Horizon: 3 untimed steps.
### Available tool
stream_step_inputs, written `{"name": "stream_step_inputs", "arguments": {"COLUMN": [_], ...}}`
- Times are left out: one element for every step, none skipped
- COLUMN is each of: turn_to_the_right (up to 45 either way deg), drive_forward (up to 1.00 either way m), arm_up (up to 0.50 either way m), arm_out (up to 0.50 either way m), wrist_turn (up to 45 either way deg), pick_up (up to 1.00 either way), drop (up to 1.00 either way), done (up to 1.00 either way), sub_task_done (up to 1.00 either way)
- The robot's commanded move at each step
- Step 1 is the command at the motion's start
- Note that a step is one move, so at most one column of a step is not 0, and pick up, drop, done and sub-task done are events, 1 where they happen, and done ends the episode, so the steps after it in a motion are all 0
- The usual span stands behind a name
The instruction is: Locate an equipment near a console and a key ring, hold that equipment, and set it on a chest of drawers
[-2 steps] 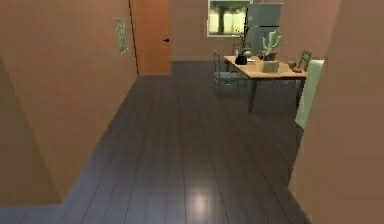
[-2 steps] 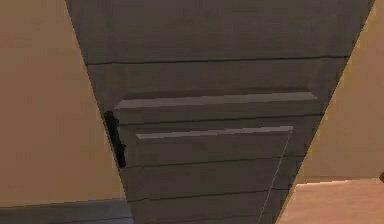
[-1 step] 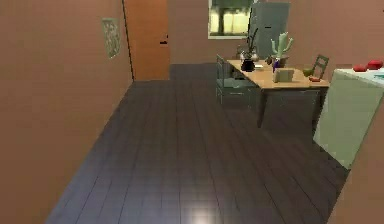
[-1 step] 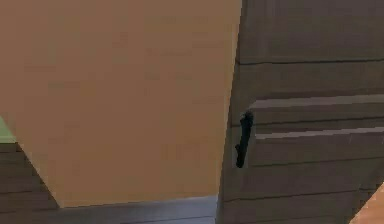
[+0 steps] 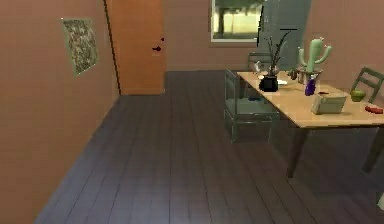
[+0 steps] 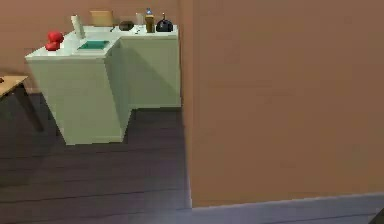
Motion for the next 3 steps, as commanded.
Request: {"name": "stream_step_inputs", "arguments": {"turn_to_the_right": [0.0, -3.0, 0.0], "drive_forward": [1.0, 0.0, 1.0], "arm_up": [0.0, 0.0, 0.0], "arm_out": [0.0, 0.0, 0.0], "wrist_turn": [0.0, 0.0, 0.0], "pick_up": [0.0, 0.0, 0.0], "drop": [0.0, 0.0, 0.0], "done": [0.0, 0.0, 0.0], "sub_task_done": [0.0, 0.0, 0.0]}}
